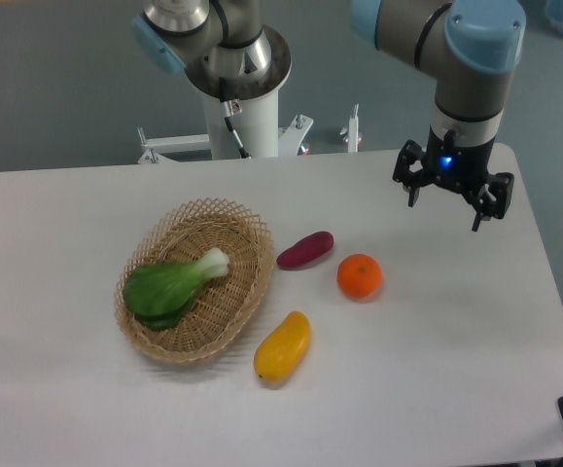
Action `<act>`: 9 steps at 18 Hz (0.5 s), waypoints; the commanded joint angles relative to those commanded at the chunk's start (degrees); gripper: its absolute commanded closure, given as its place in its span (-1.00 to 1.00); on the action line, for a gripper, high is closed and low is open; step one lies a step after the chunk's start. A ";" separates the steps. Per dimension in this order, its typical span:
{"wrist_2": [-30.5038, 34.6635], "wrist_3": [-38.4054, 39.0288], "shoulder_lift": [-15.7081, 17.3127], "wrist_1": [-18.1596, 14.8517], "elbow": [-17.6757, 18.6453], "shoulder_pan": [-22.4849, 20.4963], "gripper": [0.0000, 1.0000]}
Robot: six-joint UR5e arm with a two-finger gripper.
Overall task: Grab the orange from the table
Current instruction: 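Move the open gripper over the orange and lower toward it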
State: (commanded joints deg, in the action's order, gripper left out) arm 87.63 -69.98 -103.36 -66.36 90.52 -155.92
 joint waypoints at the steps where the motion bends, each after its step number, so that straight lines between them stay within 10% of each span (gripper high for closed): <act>1: 0.00 2.46 -0.17 0.09 0.53 0.35 -1.00; 9: 0.09 12.49 -6.15 8.26 4.22 4.65 -1.00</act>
State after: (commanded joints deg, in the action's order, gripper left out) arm 87.71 -57.49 -109.50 -58.10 94.75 -151.26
